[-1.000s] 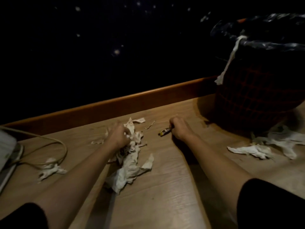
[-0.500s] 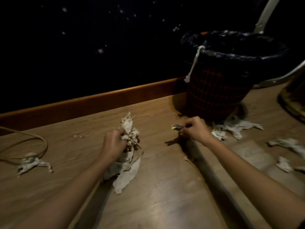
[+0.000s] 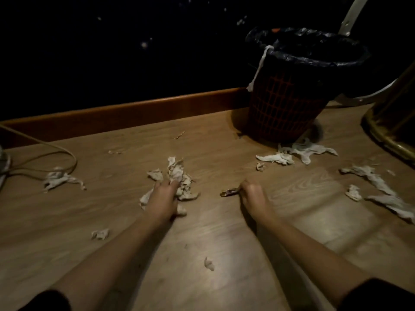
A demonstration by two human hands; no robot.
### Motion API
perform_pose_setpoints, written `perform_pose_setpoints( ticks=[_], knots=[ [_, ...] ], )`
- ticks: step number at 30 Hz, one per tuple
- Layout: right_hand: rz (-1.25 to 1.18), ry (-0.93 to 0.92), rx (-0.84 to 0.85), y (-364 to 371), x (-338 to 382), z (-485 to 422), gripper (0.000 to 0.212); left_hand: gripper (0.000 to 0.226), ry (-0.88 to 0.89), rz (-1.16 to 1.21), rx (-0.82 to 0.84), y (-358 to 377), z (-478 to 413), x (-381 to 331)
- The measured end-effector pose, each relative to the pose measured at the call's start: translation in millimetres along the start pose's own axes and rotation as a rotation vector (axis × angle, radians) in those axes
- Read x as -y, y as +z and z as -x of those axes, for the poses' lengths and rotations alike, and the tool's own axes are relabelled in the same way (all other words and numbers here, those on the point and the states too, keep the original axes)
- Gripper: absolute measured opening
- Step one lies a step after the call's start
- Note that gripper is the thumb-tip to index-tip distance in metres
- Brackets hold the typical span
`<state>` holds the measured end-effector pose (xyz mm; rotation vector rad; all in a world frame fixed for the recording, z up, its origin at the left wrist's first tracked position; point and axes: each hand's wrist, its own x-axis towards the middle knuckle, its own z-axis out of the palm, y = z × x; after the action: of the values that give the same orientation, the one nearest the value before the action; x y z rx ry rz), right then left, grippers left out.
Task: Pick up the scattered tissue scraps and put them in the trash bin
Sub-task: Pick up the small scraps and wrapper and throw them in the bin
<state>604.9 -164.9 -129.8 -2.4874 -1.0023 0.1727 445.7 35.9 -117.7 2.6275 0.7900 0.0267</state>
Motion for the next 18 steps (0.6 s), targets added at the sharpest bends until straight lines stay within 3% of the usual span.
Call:
perform_pose_setpoints(
  ticks=[3,9,15,18],
  knots=[
    [-0.140,0.043,0.103,-7,28,25,0.013,0.035,0.033,0.093,0.006,-10,0,3],
    [-0.336,-0.136,0.247,20,71,113,0.010,0.035,0.158,0.149,-0.107,-29,20,16],
    [-0.098,-0.534,0.265,37,65,150,0.010,0.038,0.263,0.075,-0.125,-54,60,40],
    [-0.154,-0.477,0.287,36,67,143,0.013,0.036,0.258,0.059,-0.174,-69,79,53]
  ],
)
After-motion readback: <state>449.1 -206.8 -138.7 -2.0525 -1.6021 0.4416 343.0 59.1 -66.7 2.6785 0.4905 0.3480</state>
